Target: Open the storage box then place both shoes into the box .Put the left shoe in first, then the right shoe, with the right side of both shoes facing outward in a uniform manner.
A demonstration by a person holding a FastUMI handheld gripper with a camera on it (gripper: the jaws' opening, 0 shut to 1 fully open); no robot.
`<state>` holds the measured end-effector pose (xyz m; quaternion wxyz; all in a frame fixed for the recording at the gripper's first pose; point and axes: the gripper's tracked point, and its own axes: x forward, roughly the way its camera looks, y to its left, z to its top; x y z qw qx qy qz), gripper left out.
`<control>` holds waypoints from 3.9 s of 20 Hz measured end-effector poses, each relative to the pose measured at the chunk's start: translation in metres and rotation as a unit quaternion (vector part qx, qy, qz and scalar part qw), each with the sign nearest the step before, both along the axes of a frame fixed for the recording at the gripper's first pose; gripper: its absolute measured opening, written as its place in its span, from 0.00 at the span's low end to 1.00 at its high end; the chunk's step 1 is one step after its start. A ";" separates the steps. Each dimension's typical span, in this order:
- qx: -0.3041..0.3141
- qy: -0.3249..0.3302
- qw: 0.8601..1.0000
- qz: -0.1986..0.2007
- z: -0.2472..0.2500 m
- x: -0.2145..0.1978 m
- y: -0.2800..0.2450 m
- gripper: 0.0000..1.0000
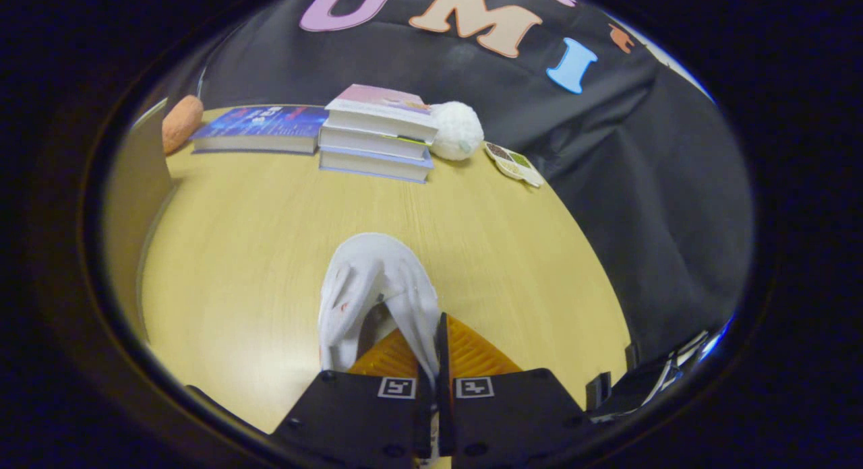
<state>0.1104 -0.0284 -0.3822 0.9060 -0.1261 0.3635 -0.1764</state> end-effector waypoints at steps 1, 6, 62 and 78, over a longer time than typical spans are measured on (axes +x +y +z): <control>-0.005 -0.010 1.000 -0.009 0.010 0.004 0.005 0.07; -0.012 -0.075 0.996 -0.055 0.079 0.020 0.039 0.07; 0.232 -0.139 0.961 0.063 0.184 0.039 0.364 0.98; 0.135 -0.315 0.925 0.166 0.339 0.040 0.234 0.97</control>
